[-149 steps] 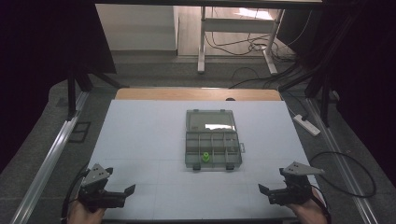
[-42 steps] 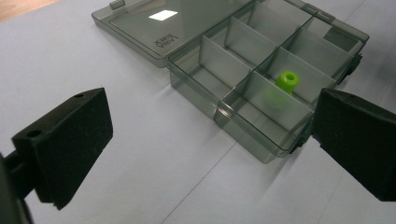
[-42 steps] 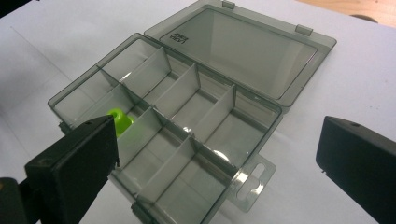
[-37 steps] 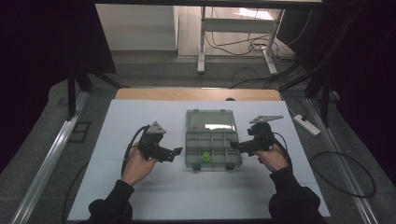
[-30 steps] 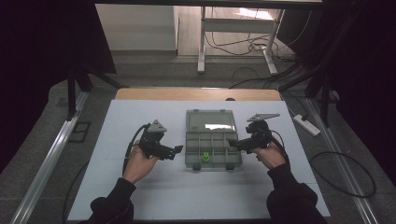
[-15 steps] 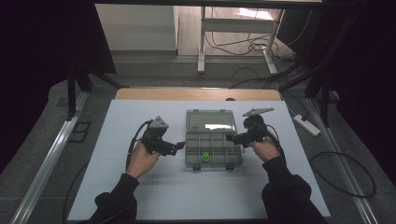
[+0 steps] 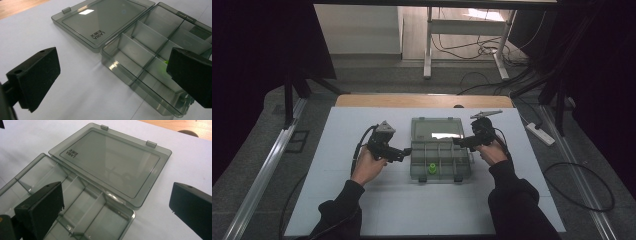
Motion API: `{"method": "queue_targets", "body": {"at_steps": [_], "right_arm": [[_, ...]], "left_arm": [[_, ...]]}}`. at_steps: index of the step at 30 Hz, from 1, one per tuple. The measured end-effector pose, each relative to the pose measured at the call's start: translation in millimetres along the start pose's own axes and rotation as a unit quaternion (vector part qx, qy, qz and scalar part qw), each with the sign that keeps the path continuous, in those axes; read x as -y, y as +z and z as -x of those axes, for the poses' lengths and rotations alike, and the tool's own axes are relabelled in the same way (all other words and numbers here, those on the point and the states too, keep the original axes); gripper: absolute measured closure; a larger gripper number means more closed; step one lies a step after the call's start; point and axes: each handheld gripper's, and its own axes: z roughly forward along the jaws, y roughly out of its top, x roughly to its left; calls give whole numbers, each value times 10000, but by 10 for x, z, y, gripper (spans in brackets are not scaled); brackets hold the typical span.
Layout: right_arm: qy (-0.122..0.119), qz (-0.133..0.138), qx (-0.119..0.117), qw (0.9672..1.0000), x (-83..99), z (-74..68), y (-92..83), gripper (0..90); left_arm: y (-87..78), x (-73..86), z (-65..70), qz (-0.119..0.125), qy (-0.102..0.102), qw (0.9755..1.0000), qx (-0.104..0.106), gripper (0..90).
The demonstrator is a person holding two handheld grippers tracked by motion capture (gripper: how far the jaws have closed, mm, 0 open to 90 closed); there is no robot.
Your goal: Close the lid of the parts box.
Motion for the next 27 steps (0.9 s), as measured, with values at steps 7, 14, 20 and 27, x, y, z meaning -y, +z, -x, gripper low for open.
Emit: {"method": "queue_targets", "body": {"at_steps": [7, 14, 20, 27], "right_arm": [[131, -51, 53, 9999, -49, 70, 87, 0], [251, -206, 220, 9992, -110, 160, 176, 0], [171, -344, 437, 9983, -163, 193, 245, 0], [145, -471, 552, 9973, -196, 250, 340, 0]], "left_arm": [[67, -30, -46, -114, -39, 9999, -7, 0], [139, -47, -94, -179, -37, 9998, 34, 0], [191, -59, -121, -216, 18, 9998, 52, 0], [244, -115, -112, -280, 200, 9994, 50, 0]]}}
